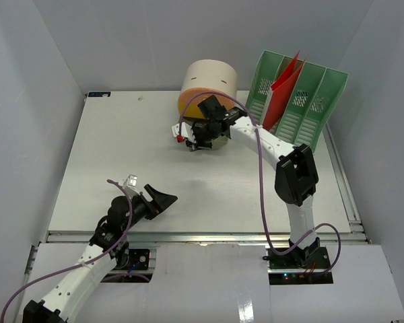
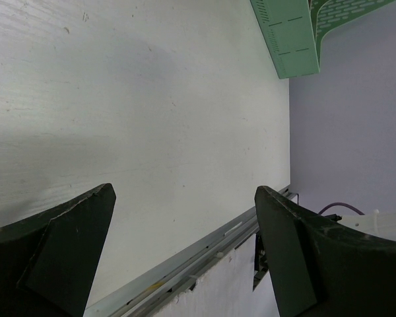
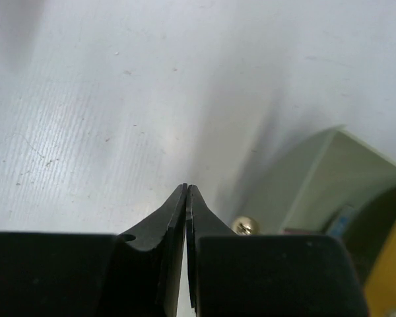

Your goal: Organize the desk

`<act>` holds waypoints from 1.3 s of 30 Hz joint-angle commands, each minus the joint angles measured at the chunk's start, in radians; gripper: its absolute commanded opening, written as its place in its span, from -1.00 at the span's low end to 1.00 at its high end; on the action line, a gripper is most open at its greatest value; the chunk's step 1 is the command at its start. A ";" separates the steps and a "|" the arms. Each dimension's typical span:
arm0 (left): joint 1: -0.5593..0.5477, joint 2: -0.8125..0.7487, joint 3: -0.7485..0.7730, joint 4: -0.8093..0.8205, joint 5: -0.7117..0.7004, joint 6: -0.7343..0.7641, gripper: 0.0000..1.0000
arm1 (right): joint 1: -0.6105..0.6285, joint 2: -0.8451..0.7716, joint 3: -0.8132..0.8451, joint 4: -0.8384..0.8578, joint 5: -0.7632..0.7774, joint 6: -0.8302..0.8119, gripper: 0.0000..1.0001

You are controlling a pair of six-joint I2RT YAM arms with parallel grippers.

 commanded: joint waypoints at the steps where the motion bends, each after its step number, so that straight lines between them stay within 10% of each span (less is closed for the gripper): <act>1: 0.005 -0.026 0.039 -0.034 -0.006 0.016 0.96 | 0.022 0.102 -0.003 -0.051 0.044 -0.031 -0.84; 17: 0.005 -0.017 0.052 -0.058 -0.024 0.030 0.96 | 0.036 0.274 -0.042 0.564 0.826 0.155 -0.69; 36: 0.005 -0.037 0.080 -0.100 -0.038 0.044 0.96 | -0.015 0.297 0.014 0.601 0.826 0.141 -0.19; 39: 0.007 -0.025 0.091 -0.094 -0.035 0.050 0.96 | -0.004 0.227 -0.005 0.395 0.669 0.169 -0.16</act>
